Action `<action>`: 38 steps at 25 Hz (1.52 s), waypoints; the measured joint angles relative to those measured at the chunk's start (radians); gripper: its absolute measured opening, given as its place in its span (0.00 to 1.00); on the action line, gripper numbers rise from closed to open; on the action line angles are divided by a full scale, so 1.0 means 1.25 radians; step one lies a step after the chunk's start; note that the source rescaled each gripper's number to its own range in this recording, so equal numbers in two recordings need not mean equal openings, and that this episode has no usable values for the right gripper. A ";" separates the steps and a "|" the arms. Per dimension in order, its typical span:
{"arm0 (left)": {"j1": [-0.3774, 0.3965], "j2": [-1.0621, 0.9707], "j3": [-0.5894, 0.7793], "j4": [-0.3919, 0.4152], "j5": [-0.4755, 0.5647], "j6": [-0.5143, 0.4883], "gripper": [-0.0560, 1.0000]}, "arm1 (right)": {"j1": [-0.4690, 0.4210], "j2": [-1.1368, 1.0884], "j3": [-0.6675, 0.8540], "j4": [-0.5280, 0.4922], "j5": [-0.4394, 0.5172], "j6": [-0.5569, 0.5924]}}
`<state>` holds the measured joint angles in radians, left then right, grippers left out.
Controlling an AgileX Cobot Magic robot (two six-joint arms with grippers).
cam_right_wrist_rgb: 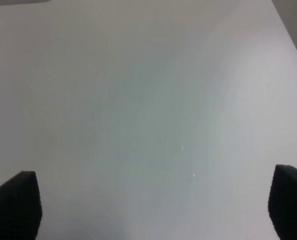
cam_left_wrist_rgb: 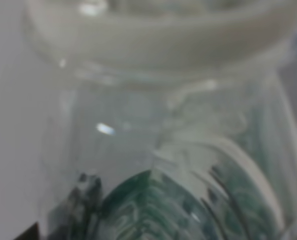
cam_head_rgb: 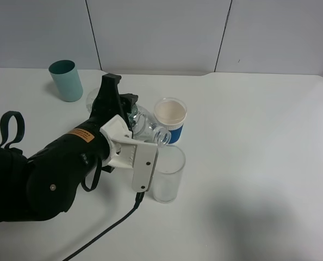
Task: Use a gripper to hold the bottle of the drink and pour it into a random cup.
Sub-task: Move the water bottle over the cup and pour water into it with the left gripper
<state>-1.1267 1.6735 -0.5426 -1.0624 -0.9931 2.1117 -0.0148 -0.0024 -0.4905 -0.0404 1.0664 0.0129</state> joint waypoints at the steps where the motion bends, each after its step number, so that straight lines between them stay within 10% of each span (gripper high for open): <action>1: 0.000 0.000 0.000 0.000 0.000 0.006 0.08 | 0.000 0.000 0.000 0.000 0.000 0.000; 38: 0.000 0.000 0.000 0.000 -0.001 0.121 0.08 | 0.000 0.000 0.000 0.000 0.000 0.000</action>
<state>-1.1267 1.6735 -0.5426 -1.0624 -0.9942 2.2627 -0.0148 -0.0024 -0.4905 -0.0404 1.0664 0.0129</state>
